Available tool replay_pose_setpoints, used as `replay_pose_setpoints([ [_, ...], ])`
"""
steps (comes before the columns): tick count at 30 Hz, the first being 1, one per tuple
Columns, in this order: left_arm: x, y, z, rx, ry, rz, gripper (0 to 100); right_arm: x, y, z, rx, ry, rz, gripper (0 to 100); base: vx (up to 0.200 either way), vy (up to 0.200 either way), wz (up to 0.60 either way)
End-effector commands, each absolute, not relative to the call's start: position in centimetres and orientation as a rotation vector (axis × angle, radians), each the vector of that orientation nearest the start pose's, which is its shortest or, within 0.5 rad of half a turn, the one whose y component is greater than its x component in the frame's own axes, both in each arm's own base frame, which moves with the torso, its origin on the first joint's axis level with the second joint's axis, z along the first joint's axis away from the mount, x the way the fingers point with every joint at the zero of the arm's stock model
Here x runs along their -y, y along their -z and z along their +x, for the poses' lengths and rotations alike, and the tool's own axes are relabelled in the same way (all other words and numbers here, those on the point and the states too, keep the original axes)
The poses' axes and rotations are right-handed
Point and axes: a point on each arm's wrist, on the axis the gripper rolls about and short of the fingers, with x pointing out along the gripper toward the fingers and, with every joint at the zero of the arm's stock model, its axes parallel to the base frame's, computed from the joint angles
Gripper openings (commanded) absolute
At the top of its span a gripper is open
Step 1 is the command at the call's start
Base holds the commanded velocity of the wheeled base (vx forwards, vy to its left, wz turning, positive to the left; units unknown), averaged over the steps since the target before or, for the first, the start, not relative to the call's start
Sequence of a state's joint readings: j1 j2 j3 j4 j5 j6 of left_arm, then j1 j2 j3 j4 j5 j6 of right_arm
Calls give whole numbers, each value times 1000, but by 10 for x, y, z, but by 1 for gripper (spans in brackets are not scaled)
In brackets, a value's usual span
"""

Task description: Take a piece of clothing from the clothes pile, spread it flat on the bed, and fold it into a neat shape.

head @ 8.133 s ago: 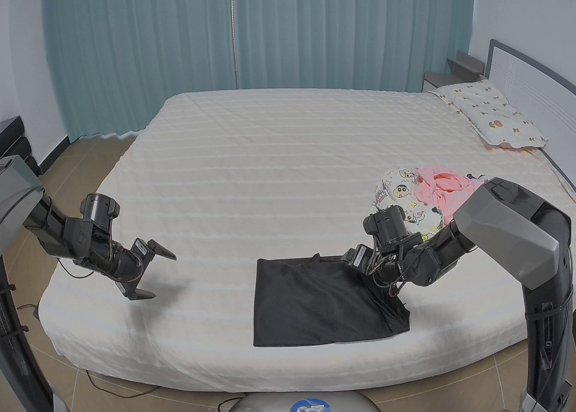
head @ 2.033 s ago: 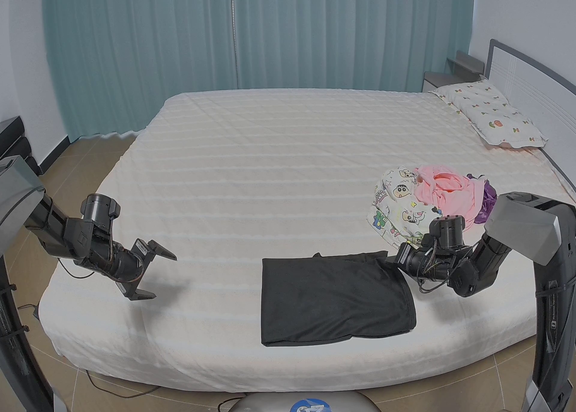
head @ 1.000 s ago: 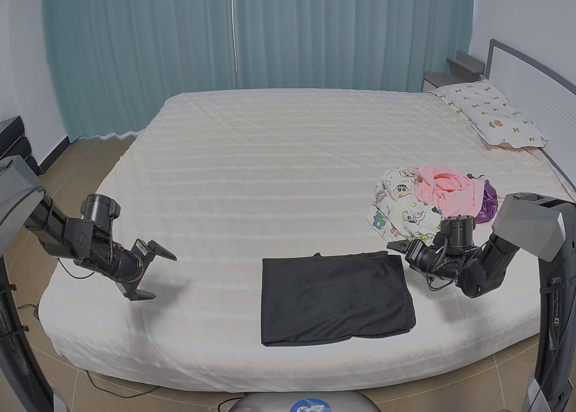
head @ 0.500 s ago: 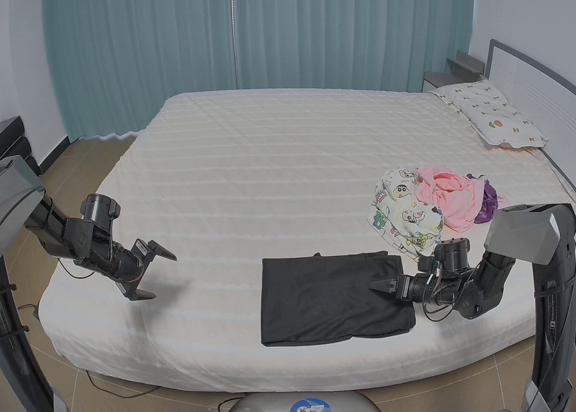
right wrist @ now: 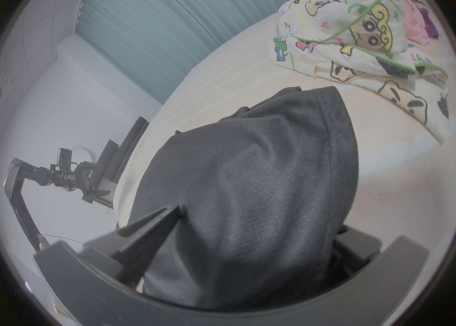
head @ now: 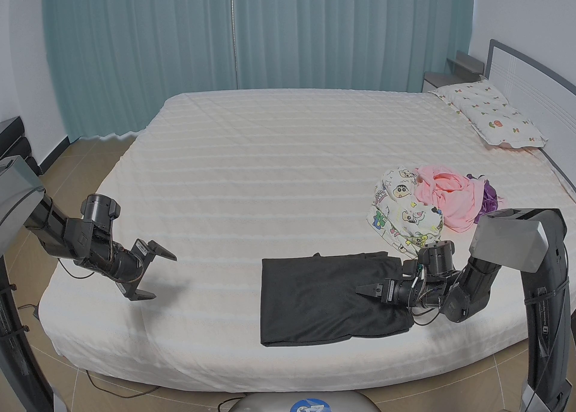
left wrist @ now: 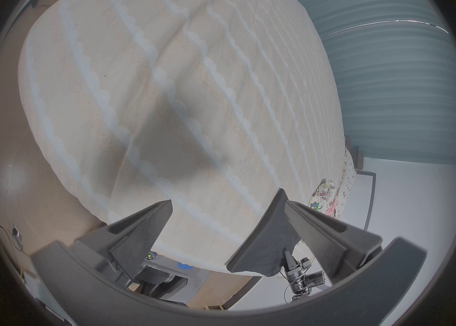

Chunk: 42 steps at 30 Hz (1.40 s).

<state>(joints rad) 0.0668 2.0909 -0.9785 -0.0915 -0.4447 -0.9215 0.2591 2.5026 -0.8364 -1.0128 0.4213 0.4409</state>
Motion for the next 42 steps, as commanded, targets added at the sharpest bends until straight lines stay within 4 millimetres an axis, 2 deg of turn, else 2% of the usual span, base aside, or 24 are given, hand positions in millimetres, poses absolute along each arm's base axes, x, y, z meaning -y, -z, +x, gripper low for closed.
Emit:
replay_pose_setpoints([
  [1, -14, -52, 346, -1099, -141, -1091, 100, -107, 64, 364, -800, -497, 475, 0, 0, 0, 0],
  [9, -14, -52, 346, -1099, -141, -1091, 100, -101, 53, 357, -747, -507, 550, 0, 0, 0, 0],
  [13, -14, -51, 346, -1100, -141, -1091, 100, -88, 42, 350, -745, -511, 570, 0, 0, 0, 0],
  [15, -14, -51, 346, -1102, -141, -1090, 100, -73, 32, 345, -738, -510, 590, 0, 0, 0, 0],
  [21, -13, -51, 347, -1101, -140, -1090, 100, -47, 29, 345, -721, -454, 609, 0, 0, 0, 0],
  [39, -13, -51, 347, -1102, -138, -1088, 100, -25, 21, 319, -720, -412, 633, 0, 0, -200, 0],
  [42, -13, -51, 347, -1103, -139, -1088, 100, -24, 22, 318, -715, -409, 634, 0, 0, 0, 0],
])
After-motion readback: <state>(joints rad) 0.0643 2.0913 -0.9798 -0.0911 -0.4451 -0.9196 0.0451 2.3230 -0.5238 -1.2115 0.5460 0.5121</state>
